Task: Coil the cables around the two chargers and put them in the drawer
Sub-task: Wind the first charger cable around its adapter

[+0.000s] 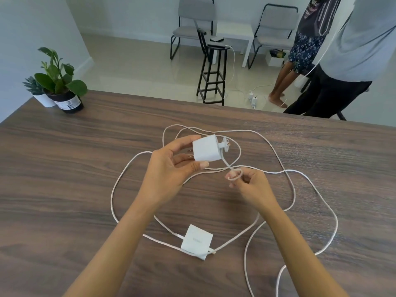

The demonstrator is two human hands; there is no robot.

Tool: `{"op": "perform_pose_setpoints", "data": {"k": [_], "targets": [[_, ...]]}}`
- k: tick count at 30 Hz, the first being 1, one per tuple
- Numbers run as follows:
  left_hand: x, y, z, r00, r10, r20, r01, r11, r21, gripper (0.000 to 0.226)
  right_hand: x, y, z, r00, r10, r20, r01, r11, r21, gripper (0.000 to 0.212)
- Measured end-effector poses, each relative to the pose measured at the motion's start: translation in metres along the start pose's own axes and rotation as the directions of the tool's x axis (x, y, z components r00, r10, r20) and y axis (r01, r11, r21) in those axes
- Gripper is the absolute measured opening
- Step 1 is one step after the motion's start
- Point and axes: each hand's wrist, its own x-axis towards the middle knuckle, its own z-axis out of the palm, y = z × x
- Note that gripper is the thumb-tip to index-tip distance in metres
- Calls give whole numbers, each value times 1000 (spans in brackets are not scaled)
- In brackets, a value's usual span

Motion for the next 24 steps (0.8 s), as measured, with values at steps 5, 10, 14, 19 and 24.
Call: {"op": "perform_pose_setpoints", "data": {"k": [5,10,14,19,24], "targets": [[4,-16,-4,998,-24,-56,30,993,112,55,-11,-14,-3,992,-32,120,21,996,86,33],[6,-21,-4,994,-33,-99,49,985,165,55,-24,-26,0,970,-5,243,-34,987,154,52],[6,-23,-4,995,-34,-96,51,983,178,55,-29,-31,5,970,-88,227,51,985,166,29],[9,-23,-6,986,-49,-157,73,987,146,51,-28,-27,10,996,-79,42,62,945,322,14],[14,-20,-15,959,-72,-273,90,994,54,42,-33,-11,12,992,-72,-105,81,994,79,12]]}}
